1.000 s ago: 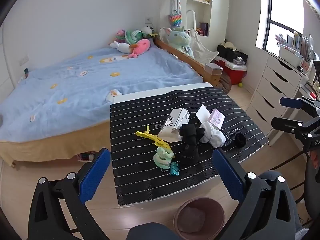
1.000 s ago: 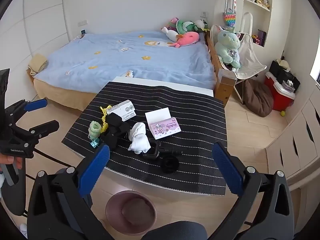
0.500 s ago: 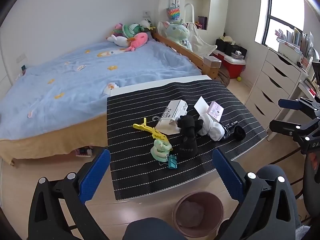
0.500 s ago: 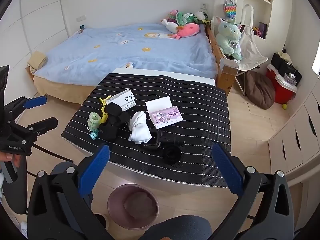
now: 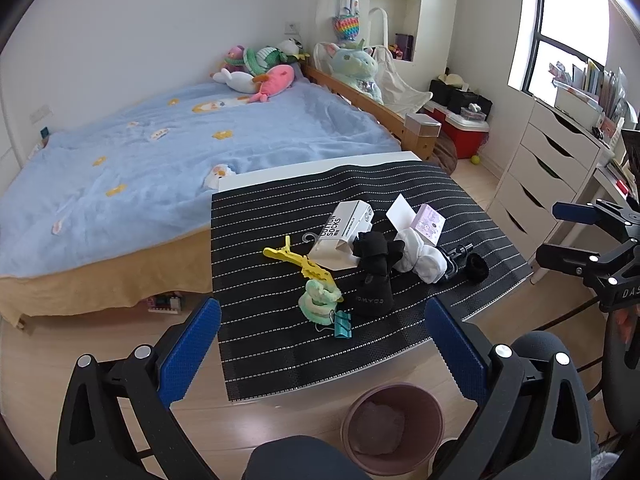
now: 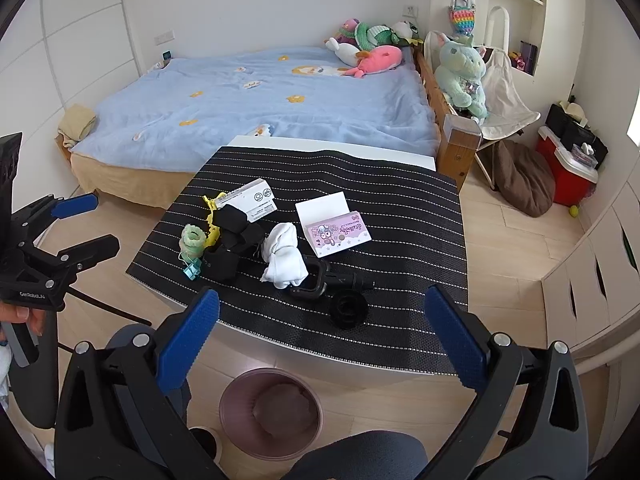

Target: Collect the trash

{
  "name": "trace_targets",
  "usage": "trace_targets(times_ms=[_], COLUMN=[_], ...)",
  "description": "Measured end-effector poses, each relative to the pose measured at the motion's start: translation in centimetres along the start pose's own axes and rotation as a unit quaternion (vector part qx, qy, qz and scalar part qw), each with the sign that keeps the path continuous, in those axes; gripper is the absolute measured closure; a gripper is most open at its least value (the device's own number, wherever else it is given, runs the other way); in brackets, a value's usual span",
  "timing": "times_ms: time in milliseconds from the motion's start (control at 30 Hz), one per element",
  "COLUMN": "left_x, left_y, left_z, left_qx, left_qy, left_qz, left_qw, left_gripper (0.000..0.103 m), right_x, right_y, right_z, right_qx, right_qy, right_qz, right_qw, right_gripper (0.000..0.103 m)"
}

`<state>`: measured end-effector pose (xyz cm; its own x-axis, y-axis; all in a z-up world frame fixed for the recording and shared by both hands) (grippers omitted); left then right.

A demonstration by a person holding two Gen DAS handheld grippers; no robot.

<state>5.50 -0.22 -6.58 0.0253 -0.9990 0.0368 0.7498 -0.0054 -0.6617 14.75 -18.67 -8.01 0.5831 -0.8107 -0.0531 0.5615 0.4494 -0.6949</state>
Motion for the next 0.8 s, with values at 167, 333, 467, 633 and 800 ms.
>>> trace_targets(times_ms=[167, 333, 467, 633, 800], left_x=[-0.14, -0.36, -0.26, -0.14, -0.96], left_y=[0.11, 0.24, -0.09, 0.05, 0.35], left_z=[0.20, 0.39, 0.58, 0.53, 0.29], left_qx=[0.001, 0.001, 0.011, 0.006, -0.005], left_qy=[-0.003, -0.011, -0.009, -0.006, -0.028], left_qz=[0.004, 0.000, -0.001, -0.001, 0.015], left_qw=[1.0000, 0.9999, 0.9999, 1.0000, 0.9995], left_gripper=[0.005, 0.005, 0.005, 0.005, 0.005], right_x=[0.05, 0.03, -0.02, 0.00, 0.21], right_y=[0.21, 0.21, 0.22, 0.25, -0.04], right_z=[-0.11, -0.16, -0.18, -0.25, -0.24], right_qx=[-0.002, -0.002, 0.000, 0.001, 0.005], right_qy=[0.003, 0.003, 0.004, 0.004, 0.005], right_qz=[0.008, 0.011, 0.011, 0.011, 0.008], right_qw=[1.000, 1.000, 1.000, 1.000, 1.000], right_gripper=[0.003, 0.003, 0.003, 0.003, 0.003])
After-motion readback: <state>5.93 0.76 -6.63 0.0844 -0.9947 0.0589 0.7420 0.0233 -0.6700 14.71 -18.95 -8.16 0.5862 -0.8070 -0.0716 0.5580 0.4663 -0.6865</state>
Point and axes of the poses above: each gripper's, at about its wrist camera, not at the fingertips, and y roughly the way its jaws point, x to its right, z to its top, the point moved 8 cm from there along y, roughly the way its jaws point, and after that the axes turned 5 degrees about x, right-handed, at the moved point
